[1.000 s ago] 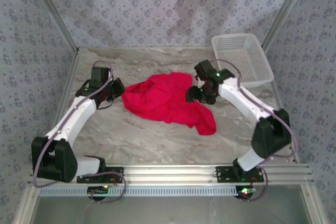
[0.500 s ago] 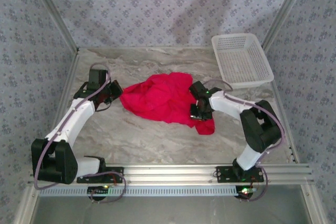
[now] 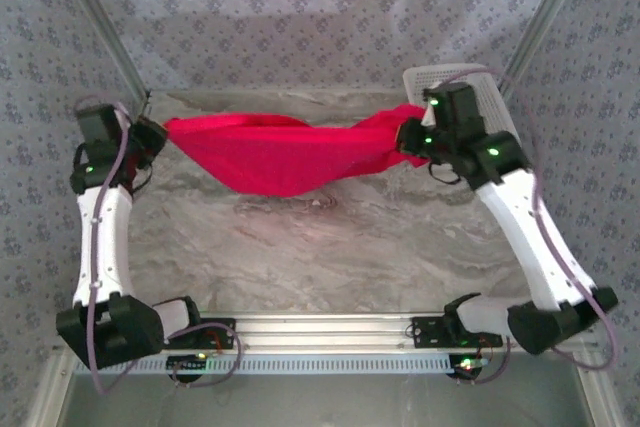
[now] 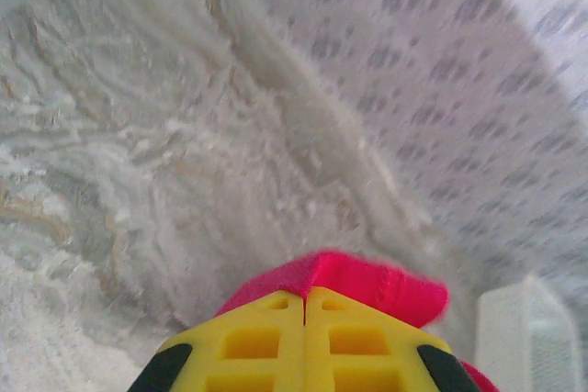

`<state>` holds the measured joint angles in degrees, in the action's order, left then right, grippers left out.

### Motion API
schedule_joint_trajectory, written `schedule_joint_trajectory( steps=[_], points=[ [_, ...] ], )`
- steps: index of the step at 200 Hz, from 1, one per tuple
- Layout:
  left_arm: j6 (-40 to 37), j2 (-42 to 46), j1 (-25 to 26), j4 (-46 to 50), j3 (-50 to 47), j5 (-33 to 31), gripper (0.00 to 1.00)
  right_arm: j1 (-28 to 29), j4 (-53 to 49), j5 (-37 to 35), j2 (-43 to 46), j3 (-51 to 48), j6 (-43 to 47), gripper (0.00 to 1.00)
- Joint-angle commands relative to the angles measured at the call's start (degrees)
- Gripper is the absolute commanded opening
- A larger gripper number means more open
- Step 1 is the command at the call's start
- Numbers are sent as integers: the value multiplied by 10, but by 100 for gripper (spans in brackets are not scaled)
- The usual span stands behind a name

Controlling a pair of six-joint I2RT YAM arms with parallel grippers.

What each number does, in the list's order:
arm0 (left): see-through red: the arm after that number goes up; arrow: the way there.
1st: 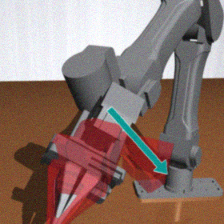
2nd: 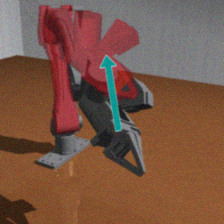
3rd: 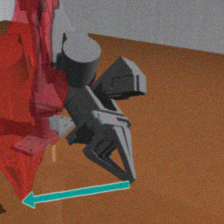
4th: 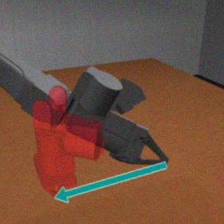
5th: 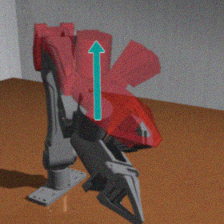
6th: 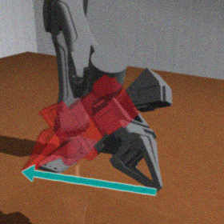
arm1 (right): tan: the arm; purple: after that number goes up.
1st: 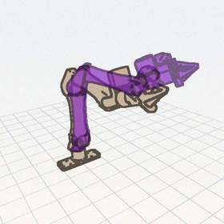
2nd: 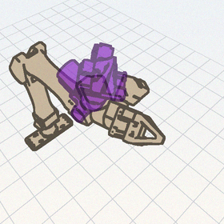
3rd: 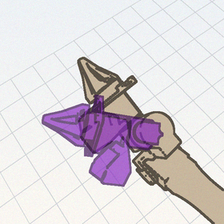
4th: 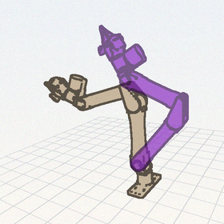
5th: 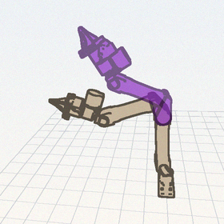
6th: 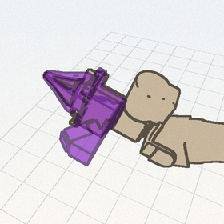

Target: Fold the inside-out t-shirt

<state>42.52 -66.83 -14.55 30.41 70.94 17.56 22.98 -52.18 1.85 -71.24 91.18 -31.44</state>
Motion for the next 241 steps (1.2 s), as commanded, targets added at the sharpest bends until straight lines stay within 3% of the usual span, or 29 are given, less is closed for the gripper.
schedule_joint_trajectory(
  steps=[1,65,83,127,152,158,171,174,188,198,213,241],
  points=[
    [33,20,-26,10,51,31,0,-6,-76,14,14,42,6,0],
    [36,71,-37,60,192,47,0,2,-55,95,71,119,-14,0],
    [41,80,-38,56,198,56,0,-7,-63,85,60,128,3,0],
    [27,10,-28,31,145,68,0,-93,-14,89,-68,138,39,0],
    [-3,-98,15,6,123,17,0,-127,13,95,-197,187,33,0],
    [-12,-132,24,9,131,12,0,-131,11,100,-233,208,29,4],
    [-31,-204,37,24,159,13,0,-134,-3,104,-304,252,22,31],
    [-35,-217,38,30,166,13,4,-133,-9,99,-319,262,25,34],
    [-53,-256,46,52,182,0,40,-122,-48,77,-371,297,39,50],
    [-61,-258,50,60,171,-16,53,-111,-64,64,-383,291,60,54],
    [-65,-229,54,65,121,-38,58,-91,-56,48,-362,222,75,55],
    [-59,-133,72,38,-42,-49,56,-41,18,54,-256,-5,66,55]
  ],
)
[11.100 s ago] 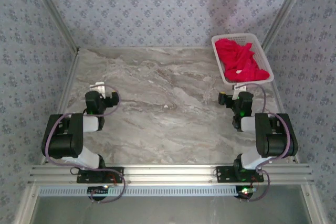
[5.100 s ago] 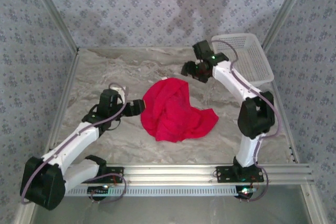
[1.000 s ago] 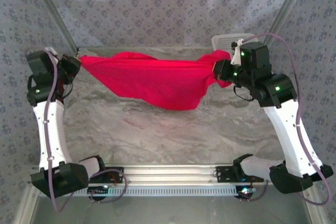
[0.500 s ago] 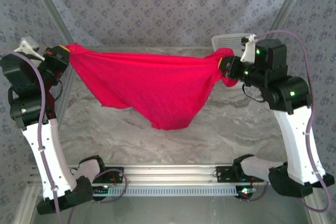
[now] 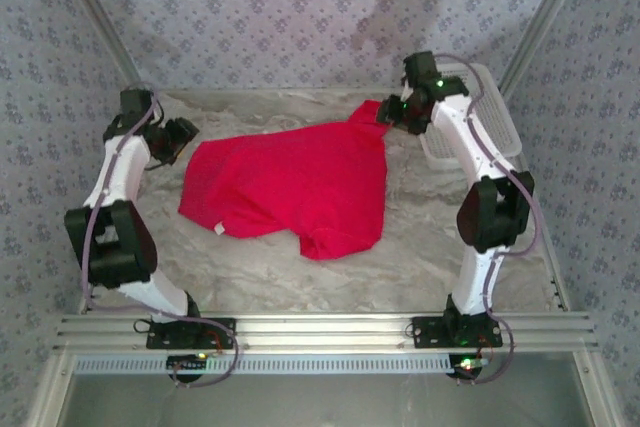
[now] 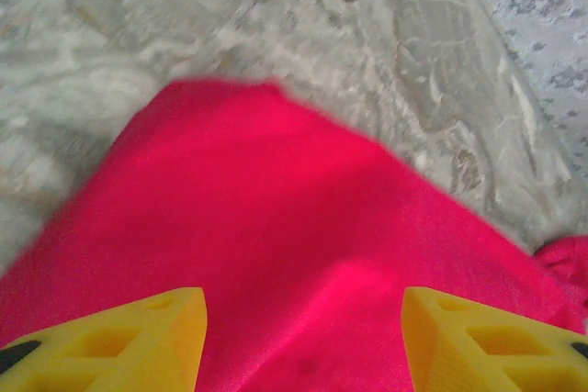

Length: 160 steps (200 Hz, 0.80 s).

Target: Fold the inside-out t-shirt

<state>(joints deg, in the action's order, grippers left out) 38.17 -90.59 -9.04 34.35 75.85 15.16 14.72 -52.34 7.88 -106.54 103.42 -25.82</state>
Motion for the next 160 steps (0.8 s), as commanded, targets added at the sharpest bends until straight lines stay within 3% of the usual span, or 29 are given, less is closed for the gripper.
schedule_joint_trajectory(
  steps=[1,35,62,105,160],
  points=[
    [-15,107,18,-1,-96,-26,55,43,22,-6,102,-136,9,55],
    [-2,198,45,-12,-266,-24,51,105,97,21,215,-380,-40,56],
    [7,241,56,0,-345,-24,48,134,133,38,262,-483,-86,56],
    [49,261,61,-62,-422,-41,50,178,166,48,266,-528,-121,56],
    [79,121,62,-180,-421,-10,48,218,212,50,214,-554,-165,57]
  ],
)
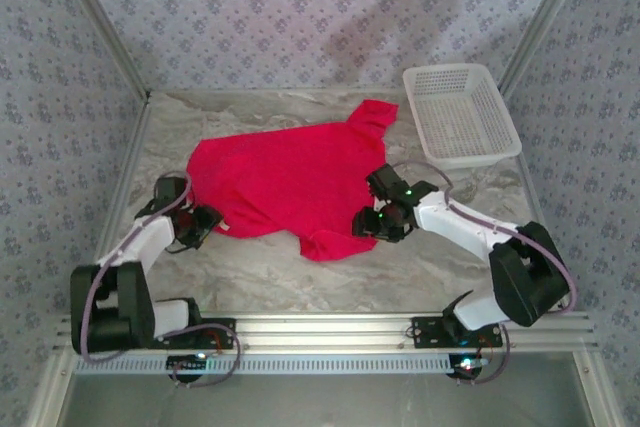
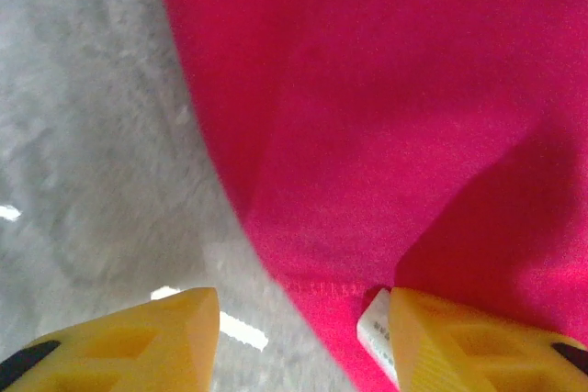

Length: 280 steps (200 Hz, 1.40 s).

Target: Fold the inside-out t-shirt

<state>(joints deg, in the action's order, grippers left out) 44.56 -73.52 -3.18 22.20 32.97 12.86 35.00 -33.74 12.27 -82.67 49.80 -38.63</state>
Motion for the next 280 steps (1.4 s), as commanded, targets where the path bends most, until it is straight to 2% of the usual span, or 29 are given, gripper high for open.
schedule_joint_trajectory(
  steps=[1,25,51,56,64,83,93,136,168,193,232,256,280],
  points=[
    [14,-51,4,-59,8,13,48,16,27,5,-26,-18,-37,57],
    [7,-75,3,-51,28,8,34,36,46,-11,-51,-23,-51,59],
    [3,-47,3,-27,50,-7,13,41,69,-24,-94,-10,-60,57],
    [1,-42,4,-19,57,-12,8,41,71,-31,-99,-6,-61,53],
    [-3,-32,3,-4,70,-21,0,41,65,-43,-102,3,-61,41],
    [-18,-12,2,42,116,-38,0,36,28,-69,-85,39,-42,12],
    [-26,-1,2,68,143,-47,0,31,-3,-82,-66,70,-22,0],
    [-57,59,-14,160,278,-72,0,-7,-152,-143,45,227,53,0],
    [-72,86,-51,202,390,-32,0,-63,-196,-140,116,317,89,0],
    [-75,86,-80,226,503,15,0,-106,-198,-103,158,381,104,0],
    [-83,104,-86,241,655,67,0,-110,-162,-20,196,473,95,0],
    [-96,122,-92,267,742,69,0,-110,-127,49,228,505,64,0],
    [-115,135,-92,294,825,52,0,-110,-145,58,248,548,56,0]
  ],
)
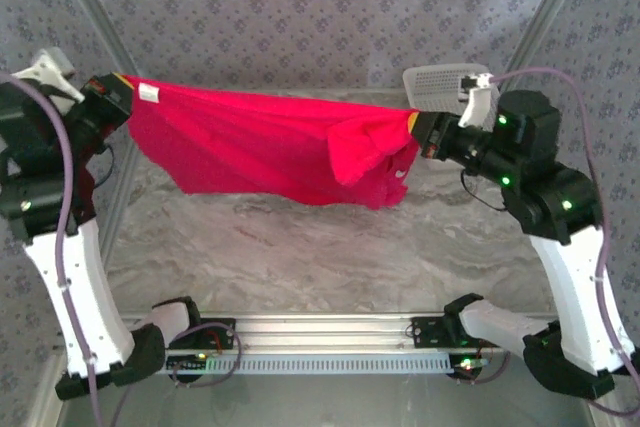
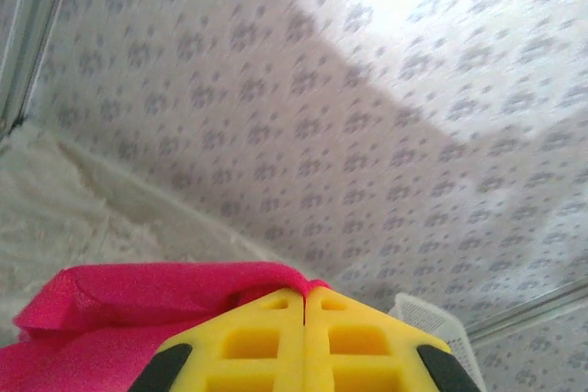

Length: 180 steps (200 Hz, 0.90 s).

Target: Fold the inside-out t-shirt

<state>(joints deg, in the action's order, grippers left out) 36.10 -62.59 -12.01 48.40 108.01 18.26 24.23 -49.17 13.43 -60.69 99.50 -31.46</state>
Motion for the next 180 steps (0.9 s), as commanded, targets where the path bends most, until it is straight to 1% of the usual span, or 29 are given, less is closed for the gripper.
schedule_joint_trajectory(
  steps=[1,23,46,54,67,86,101,117,120,128,129,133,136,143,147,151,156,166,174,180],
  points=[
    [-31,25,-3,33,77,-4,0,-2,8,47,29,53,-16,0],
    [-46,21,-3,47,130,-24,0,-6,-7,33,32,76,-8,0],
    [-46,-2,-3,33,120,-22,0,-13,-16,7,10,75,7,0],
    [-43,-12,-4,20,98,-10,0,-20,-18,0,-6,71,14,0],
    [-35,-28,-3,-18,33,10,0,-40,-11,-3,-37,61,20,0],
    [-29,-65,1,-82,-74,23,0,-87,26,19,-95,32,11,0],
    [-33,-117,14,-128,-137,17,0,-119,69,42,-154,8,-11,0],
    [-47,-199,35,-147,-155,-7,0,-139,105,50,-239,4,-40,0],
    [-50,-218,39,-147,-153,-16,0,-142,111,52,-254,6,-41,3],
    [-55,-271,47,-144,-139,-36,0,-147,112,58,-312,21,-66,25],
    [-56,-276,47,-142,-136,-41,2,-148,111,58,-319,23,-69,28],
    [-55,-304,50,-135,-124,-56,12,-150,105,58,-349,40,-78,37],
    [-54,-326,50,-128,-112,-65,24,-150,98,58,-372,54,-85,43],
    [-54,-375,50,-107,-79,-82,49,-151,71,57,-425,95,-92,51],
    [-54,-401,51,-91,-59,-94,60,-152,49,53,-453,120,-90,54],
    [-52,-424,51,-68,-38,-107,67,-151,28,46,-479,146,-86,57],
    [-52,-449,53,-44,-12,-122,71,-150,4,32,-508,175,-76,59],
    [-52,-482,55,-4,23,-139,73,-143,-35,21,-546,216,-57,60],
    [-53,-485,61,5,22,-147,73,-134,-51,10,-559,223,-50,61],
    [-54,-478,66,-1,2,-147,73,-127,-54,4,-559,215,-41,61]
  ],
)
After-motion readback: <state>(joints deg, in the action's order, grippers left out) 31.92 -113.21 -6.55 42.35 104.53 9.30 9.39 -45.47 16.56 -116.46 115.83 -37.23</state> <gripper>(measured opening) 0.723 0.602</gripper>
